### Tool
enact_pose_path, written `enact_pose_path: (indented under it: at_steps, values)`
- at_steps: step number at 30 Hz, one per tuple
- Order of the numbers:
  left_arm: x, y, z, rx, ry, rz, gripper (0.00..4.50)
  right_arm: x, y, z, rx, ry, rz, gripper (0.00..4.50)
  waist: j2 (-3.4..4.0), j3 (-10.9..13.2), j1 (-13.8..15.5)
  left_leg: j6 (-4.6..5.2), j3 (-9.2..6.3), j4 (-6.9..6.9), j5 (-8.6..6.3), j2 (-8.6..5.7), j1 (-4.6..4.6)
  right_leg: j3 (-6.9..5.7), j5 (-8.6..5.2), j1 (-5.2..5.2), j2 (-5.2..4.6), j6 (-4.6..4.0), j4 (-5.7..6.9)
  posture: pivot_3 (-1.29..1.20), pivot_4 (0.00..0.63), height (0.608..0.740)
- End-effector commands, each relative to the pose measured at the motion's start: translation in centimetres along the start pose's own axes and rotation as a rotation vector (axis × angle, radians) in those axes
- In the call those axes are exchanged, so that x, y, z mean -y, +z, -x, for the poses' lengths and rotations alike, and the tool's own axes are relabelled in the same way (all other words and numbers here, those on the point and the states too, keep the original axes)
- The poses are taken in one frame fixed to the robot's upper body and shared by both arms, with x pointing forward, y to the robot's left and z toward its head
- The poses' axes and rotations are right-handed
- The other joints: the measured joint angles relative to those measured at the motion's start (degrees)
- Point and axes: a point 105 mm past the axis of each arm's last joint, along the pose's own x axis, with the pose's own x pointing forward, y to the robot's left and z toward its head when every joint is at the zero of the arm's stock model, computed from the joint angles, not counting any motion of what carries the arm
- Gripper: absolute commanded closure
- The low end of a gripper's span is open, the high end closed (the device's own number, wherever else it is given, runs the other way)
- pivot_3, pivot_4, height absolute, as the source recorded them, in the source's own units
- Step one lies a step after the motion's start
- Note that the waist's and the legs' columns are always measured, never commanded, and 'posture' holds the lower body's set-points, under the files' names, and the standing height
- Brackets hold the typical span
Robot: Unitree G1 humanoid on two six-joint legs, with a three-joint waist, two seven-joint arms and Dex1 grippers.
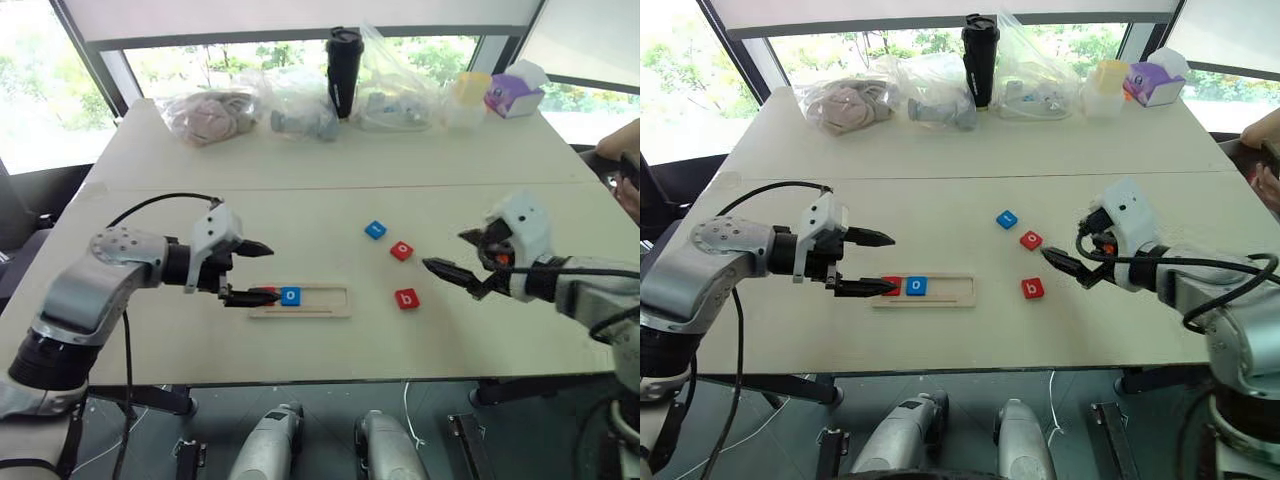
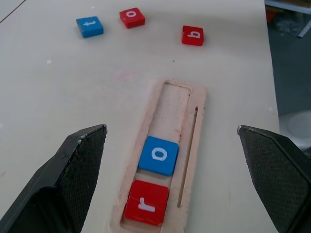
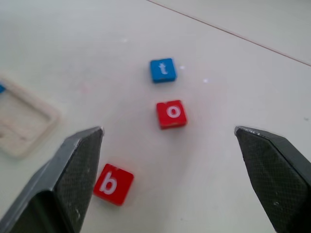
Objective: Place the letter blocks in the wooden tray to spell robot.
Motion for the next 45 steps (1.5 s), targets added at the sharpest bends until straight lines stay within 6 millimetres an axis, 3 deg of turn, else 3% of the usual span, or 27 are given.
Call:
enact_pose_path:
  at_steps: [1, 4, 11, 15, 25, 28, 33, 38, 42, 45]
  values:
    - [0.0, 1.0, 0.2, 0.016, 0.006, -0.040, 0.00, -0.1, -2.5, -0.4, -0.077, 0.175, 0.138, 0.03, 0.00, 0.0, -0.1, 0.04, 0.05, 0.02, -0.01, -0.04, -0.02, 0.03, 0.06, -0.04, -0.03, 0.12, 0.01, 0.00, 0.150, 0.740]
    - [0.3, 0.9, 0.4, 0.016, 0.012, -0.039, 0.00, 0.0, -4.5, -1.0, -0.117, 0.278, 0.221, 0.03, 0.00, 0.0, -0.2, 0.08, 0.13, 0.09, -0.03, -0.04, -0.02, 0.09, 0.07, -0.04, -0.04, 0.13, 0.00, 0.00, 0.150, 0.740]
    - [2.5, 0.6, 1.2, -0.010, -0.029, -0.018, 0.00, 1.5, -5.1, -3.6, -0.120, 0.379, 0.433, 0.03, 0.02, 0.0, -0.3, -0.05, 0.13, 0.22, -0.09, 0.00, 0.02, 0.15, 0.00, -0.03, -0.01, -0.15, 0.07, 0.00, 0.150, 0.740]
    - [3.7, 0.0, 1.4, -0.043, -0.052, -0.016, 0.00, 1.4, -5.0, -4.4, -0.122, 0.467, 0.479, 0.03, 0.04, 0.0, 0.1, -0.01, 0.12, 0.17, -0.06, 0.00, 0.00, 0.16, 0.00, -0.08, 0.00, -0.14, 0.05, 0.00, 0.150, 0.740]
    - [4.1, 0.0, 1.6, -0.026, 0.001, 0.012, 0.00, 0.7, -6.3, -5.0, -0.165, 0.605, 0.496, 0.03, 0.04, 0.0, 0.0, -0.07, 0.12, 0.18, -0.09, -0.02, 0.02, 0.17, 0.00, -0.07, 0.01, -0.14, 0.08, 0.00, 0.150, 0.740]
    - [4.1, -0.1, 1.5, -0.025, 0.009, 0.018, 0.00, 1.1, -6.6, -5.6, -0.157, 0.593, 0.483, 0.83, 0.04, 0.0, -0.1, -0.08, 0.12, 0.17, -0.08, 0.00, 0.03, 0.18, 0.01, -0.09, 0.03, -0.14, 0.13, 0.00, 0.150, 0.740]
    - [3.9, -0.4, 1.6, -0.032, 0.024, 0.027, 0.00, 1.4, -6.2, -5.9, -0.126, 0.582, 0.433, 3.37, 0.04, 0.0, 0.0, -0.08, 0.12, 0.18, -0.08, -0.01, 0.05, 0.18, 0.01, -0.08, 0.03, -0.14, 0.13, 0.00, 0.150, 0.740]
    - [3.4, -0.6, 2.0, -0.037, 0.047, 0.031, 0.00, 1.1, -4.9, -5.9, -0.087, 0.574, 0.398, 3.39, 0.04, 0.0, 0.0, -0.09, 0.12, 0.18, -0.08, -0.01, 0.05, 0.18, 0.01, -0.08, 0.03, -0.14, 0.14, 0.00, 0.150, 0.740]
    - [2.6, -1.1, 3.1, -0.063, 0.095, 0.042, 0.00, -0.4, -2.0, -6.2, -0.030, 0.585, 0.364, 3.39, 0.05, 0.0, -0.1, -0.09, 0.12, 0.16, -0.08, -0.01, 0.04, 0.21, 0.01, -0.15, 0.03, -0.14, 0.17, 0.00, 0.150, 0.740]
    - [2.1, -1.7, 3.8, -0.079, 0.135, 0.058, 0.00, -3.5, 1.7, -8.7, 0.106, 0.601, 0.284, 3.39, 0.05, 0.0, -0.8, -0.10, 0.13, 0.10, -0.09, 0.02, 0.05, 0.28, 0.01, -0.21, 0.05, -0.16, 0.22, 0.00, 0.150, 0.740]
